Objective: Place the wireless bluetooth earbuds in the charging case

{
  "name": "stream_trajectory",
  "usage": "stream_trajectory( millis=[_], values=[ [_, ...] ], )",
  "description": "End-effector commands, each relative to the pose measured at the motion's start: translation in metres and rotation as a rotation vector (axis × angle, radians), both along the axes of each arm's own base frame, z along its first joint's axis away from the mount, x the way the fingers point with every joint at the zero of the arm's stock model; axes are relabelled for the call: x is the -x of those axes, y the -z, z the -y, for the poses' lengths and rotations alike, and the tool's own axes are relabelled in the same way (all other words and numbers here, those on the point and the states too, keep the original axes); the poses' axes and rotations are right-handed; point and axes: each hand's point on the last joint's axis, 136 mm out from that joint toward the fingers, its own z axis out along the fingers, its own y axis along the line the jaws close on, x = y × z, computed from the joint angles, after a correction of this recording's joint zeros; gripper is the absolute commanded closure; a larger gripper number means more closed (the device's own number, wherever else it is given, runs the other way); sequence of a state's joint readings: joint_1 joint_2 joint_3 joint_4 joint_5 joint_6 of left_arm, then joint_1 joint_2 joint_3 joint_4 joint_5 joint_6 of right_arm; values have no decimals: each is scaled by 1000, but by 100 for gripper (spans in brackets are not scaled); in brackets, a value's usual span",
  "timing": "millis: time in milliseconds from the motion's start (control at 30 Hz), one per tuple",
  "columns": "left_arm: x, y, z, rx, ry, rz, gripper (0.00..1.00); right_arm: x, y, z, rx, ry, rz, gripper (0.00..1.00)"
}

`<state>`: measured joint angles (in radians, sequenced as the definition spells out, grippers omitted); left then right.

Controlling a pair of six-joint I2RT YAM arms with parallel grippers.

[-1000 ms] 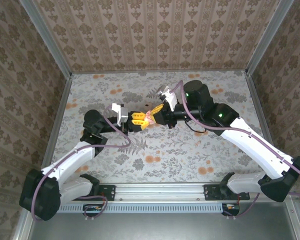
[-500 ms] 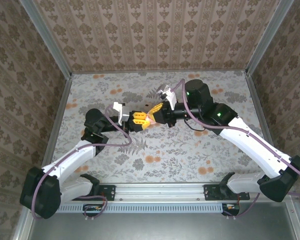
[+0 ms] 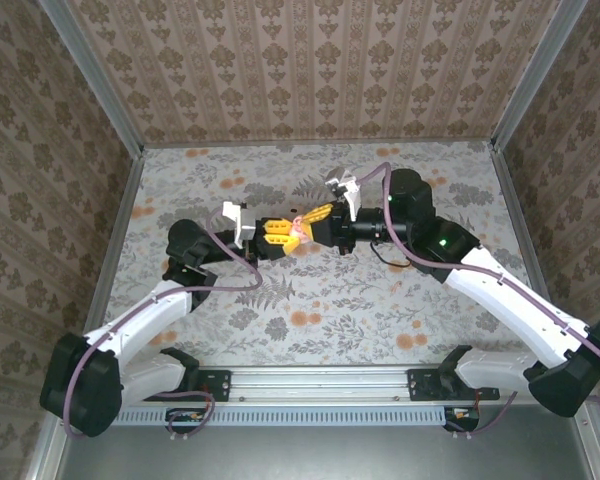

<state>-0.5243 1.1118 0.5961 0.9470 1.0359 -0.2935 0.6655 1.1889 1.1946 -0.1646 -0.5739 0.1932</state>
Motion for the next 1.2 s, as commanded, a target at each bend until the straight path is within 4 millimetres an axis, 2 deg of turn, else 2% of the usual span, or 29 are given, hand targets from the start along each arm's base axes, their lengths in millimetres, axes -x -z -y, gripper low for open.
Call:
stream_trajectory(
  millis=[0,167,467,533,633,733,933,1167],
  values=[
    [6,-28,-3,93,5,73,100,-1,7,0,-37,0,-55,86],
    [6,-29,-2,98,20,74,100,-3,5,0,-67,-6,-79,86],
    [9,-30,-2,98,25,80,100,-9,18,2,-45,-13,-134,83],
    [8,-29,-2,96,24,80,100,-9,19,2,-37,-16,-136,80],
    [8,-27,-1,92,22,80,100,-8,16,4,-35,-8,-123,67],
    [7,-26,-1,87,17,79,100,-8,11,7,-34,5,-110,61],
    [4,-21,-1,84,6,78,100,-10,1,9,-47,31,-119,55],
    [1,-14,-1,75,-19,81,100,-20,-6,16,-50,124,-170,53]
  ],
)
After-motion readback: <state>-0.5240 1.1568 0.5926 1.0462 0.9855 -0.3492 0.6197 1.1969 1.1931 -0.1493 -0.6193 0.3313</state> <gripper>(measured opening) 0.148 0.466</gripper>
